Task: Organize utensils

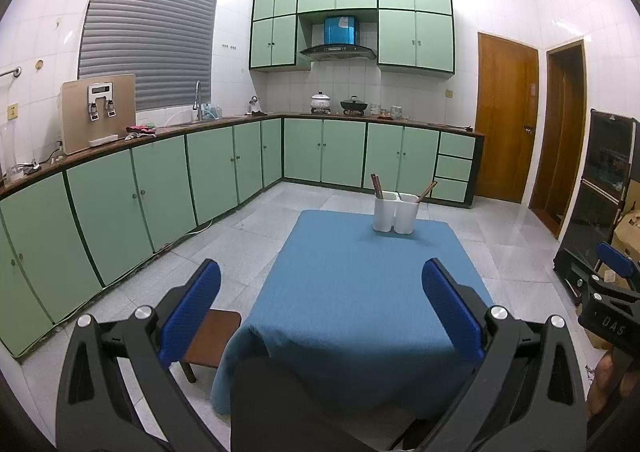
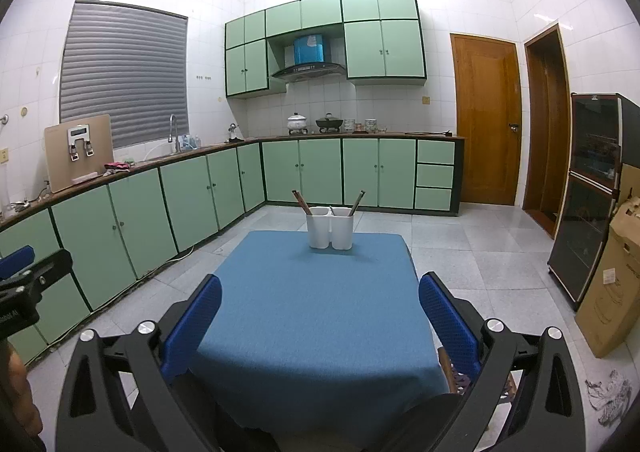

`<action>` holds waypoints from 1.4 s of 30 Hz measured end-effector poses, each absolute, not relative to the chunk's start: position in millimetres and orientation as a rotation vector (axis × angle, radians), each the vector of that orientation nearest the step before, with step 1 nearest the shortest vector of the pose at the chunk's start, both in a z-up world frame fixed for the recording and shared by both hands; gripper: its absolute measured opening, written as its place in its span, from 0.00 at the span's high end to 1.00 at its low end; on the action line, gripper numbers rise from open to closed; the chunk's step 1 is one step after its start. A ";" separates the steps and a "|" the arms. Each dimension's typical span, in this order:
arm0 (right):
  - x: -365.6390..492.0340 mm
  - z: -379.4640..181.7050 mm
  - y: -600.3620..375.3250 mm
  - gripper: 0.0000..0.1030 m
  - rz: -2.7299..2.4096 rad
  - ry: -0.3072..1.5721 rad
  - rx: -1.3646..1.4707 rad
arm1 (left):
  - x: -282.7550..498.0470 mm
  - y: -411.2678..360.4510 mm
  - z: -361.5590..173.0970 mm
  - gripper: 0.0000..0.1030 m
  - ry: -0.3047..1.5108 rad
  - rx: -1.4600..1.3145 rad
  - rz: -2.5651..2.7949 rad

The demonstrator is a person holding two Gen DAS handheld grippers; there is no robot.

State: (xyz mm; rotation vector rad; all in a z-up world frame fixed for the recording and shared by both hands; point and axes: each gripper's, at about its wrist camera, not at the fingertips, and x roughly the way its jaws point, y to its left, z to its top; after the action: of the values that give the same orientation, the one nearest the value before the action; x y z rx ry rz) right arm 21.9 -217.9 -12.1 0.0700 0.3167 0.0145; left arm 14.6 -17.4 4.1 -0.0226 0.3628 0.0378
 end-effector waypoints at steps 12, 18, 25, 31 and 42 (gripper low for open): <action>17.8 -13.3 -219.4 0.06 0.012 0.314 0.073 | 16.5 -15.4 4.4 0.05 0.363 -0.026 0.037; 17.2 -12.9 -219.1 0.06 0.012 0.313 0.073 | 16.4 -15.6 4.9 0.05 0.363 -0.027 0.037; 16.7 -12.4 -219.0 0.06 0.011 0.313 0.075 | 16.2 -16.1 4.7 0.05 0.363 -0.026 0.037; 16.7 -12.1 -219.5 0.06 0.011 0.313 0.076 | 16.4 -16.4 5.1 0.05 0.363 -0.026 0.034; 15.9 -12.6 -220.0 0.06 0.011 0.312 0.079 | 16.8 -17.5 5.6 0.05 0.363 -0.028 0.032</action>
State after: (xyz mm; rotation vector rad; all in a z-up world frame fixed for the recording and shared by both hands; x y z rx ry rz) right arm 15.9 -220.0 -12.6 0.0792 0.3124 0.0106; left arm 16.8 -17.5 5.6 -0.0282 0.3632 0.0321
